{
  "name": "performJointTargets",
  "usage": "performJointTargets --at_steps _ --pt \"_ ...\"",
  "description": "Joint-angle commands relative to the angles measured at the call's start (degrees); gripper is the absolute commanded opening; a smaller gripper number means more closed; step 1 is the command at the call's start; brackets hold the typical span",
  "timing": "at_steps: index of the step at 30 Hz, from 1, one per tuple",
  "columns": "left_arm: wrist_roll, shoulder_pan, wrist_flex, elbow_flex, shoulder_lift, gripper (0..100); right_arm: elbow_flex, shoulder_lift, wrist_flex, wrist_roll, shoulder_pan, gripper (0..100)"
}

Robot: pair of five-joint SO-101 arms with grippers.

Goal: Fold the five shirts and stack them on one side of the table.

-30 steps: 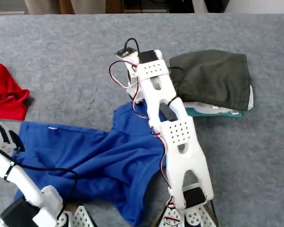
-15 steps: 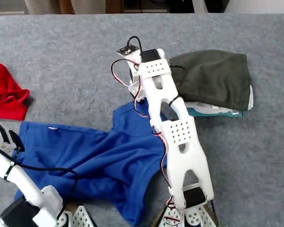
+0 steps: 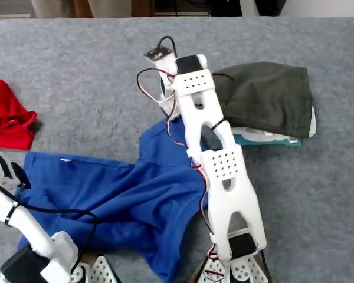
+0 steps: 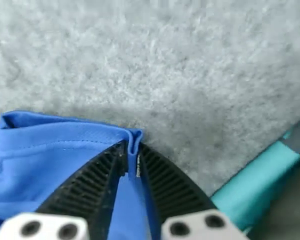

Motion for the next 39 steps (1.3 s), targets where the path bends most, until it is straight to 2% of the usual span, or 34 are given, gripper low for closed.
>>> performJointTargets --at_steps 1,7,15,22,27,31,39 --pt "2.8 -0.2 -0.1 -5.3 -1.0 19 -3.4 -7.7 1.2 0.2 2.2 0.1" --pt "6.8 1.8 -3.6 -8.7 0.4 19 -1.0 -20.9 1.0 1.2 4.1 0.1" --pt "20.3 9.2 -11.7 -9.8 16.6 19 0.5 -22.8 0.3 4.0 2.4 0.2" --pt "31.6 11.0 -3.5 -25.7 35.5 19 0.8 -15.7 -1.3 4.5 2.2 0.2" --pt "38.2 12.2 2.5 -39.3 42.9 19 0.9 -13.4 -1.6 7.3 1.3 0.2" --pt "42.5 12.9 2.9 -41.5 47.7 19 0.9 -12.1 -2.5 7.4 1.4 0.2" --pt "44.7 10.7 0.1 -42.5 52.5 19 0.9 -11.6 -2.5 7.6 1.4 0.2"
